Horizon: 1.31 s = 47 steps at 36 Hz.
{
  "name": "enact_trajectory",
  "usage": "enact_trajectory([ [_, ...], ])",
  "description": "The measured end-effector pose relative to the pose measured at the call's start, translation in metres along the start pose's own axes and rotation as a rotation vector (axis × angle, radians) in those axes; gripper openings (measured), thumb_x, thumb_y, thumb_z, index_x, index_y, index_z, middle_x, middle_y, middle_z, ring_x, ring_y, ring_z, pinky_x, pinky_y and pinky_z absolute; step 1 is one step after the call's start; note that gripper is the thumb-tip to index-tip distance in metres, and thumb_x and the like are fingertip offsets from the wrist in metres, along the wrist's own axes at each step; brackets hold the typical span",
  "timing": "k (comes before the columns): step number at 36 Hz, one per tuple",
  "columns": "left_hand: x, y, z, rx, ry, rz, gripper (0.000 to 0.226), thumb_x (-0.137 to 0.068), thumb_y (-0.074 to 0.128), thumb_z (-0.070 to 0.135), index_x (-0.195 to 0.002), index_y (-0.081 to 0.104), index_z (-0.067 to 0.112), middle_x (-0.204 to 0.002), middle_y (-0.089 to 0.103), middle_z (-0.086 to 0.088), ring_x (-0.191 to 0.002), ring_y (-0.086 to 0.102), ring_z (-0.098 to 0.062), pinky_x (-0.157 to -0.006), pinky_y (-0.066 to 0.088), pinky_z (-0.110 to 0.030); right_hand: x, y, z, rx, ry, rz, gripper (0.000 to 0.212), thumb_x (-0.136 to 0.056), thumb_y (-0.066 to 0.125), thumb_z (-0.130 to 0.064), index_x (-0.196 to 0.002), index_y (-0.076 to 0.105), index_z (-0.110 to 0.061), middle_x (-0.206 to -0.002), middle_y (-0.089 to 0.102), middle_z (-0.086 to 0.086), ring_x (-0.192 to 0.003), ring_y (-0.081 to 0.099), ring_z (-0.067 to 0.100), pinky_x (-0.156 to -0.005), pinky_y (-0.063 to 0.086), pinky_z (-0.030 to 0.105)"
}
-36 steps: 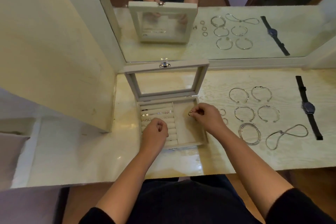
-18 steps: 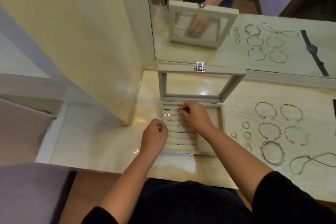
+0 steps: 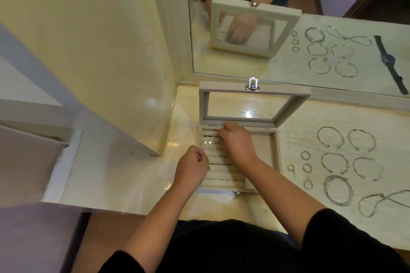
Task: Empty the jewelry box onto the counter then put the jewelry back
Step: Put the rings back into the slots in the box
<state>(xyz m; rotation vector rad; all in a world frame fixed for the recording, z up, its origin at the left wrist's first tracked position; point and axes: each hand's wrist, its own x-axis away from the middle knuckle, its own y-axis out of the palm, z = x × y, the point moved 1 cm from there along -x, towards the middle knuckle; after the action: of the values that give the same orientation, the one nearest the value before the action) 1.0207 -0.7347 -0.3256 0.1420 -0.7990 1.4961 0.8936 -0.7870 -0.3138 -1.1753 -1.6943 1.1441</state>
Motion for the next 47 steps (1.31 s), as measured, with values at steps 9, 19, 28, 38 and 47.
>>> enact_trajectory([
  [9,-0.004,-0.002,0.001,-0.015,0.002,-0.009,0.018,-0.092,0.042,0.015,-0.077,0.046,0.025,-0.063,0.059,0.002,-0.055,0.055,-0.008,-0.060,0.046,-0.029,0.013,-0.002,0.002,-0.126,-0.002,0.052,0.019,-0.054,0.069,0.013,-0.069,0.067,0.003,-0.062,0.058,0.018,-0.055,0.057,0.032,-0.045,0.048,0.032],
  [19,-0.003,-0.001,0.002,-0.012,-0.002,-0.012,0.019,-0.092,0.042,0.016,-0.076,0.045,0.027,-0.064,0.060,0.002,-0.057,0.056,-0.011,-0.061,0.047,-0.031,0.015,0.007,0.003,-0.082,-0.019,0.032,0.023,-0.085,0.050,0.004,-0.105,0.063,0.002,-0.099,0.055,0.018,-0.093,0.051,0.031,-0.077,0.041,0.035],
  [28,0.005,0.009,0.009,-0.013,0.064,-0.049,0.019,-0.091,0.043,0.014,-0.078,0.047,0.027,-0.064,0.059,0.005,-0.055,0.052,-0.009,-0.057,0.043,-0.024,0.030,-0.003,0.015,-0.261,0.046,0.115,0.025,-0.070,0.059,0.011,-0.093,0.068,0.006,-0.083,0.061,0.022,-0.073,0.059,0.037,-0.064,0.052,0.043],
  [38,0.025,0.051,0.030,-0.048,0.141,-0.228,0.020,-0.093,0.043,0.015,-0.077,0.048,0.026,-0.068,0.060,0.001,-0.053,0.053,-0.005,-0.052,0.042,-0.018,0.069,-0.005,0.053,-0.375,0.355,0.335,0.028,-0.080,0.050,0.007,-0.104,0.065,0.000,-0.101,0.058,0.016,-0.090,0.059,0.028,-0.077,0.045,0.030],
  [47,0.033,0.093,0.042,-0.105,0.190,-0.318,0.021,-0.091,0.044,0.013,-0.076,0.049,0.027,-0.065,0.060,0.003,-0.050,0.052,-0.004,-0.048,0.041,-0.016,0.111,-0.009,0.095,-0.429,0.589,0.380,0.025,-0.083,0.051,0.005,-0.104,0.064,-0.001,-0.103,0.055,0.013,-0.089,0.057,0.026,-0.075,0.045,0.031],
])
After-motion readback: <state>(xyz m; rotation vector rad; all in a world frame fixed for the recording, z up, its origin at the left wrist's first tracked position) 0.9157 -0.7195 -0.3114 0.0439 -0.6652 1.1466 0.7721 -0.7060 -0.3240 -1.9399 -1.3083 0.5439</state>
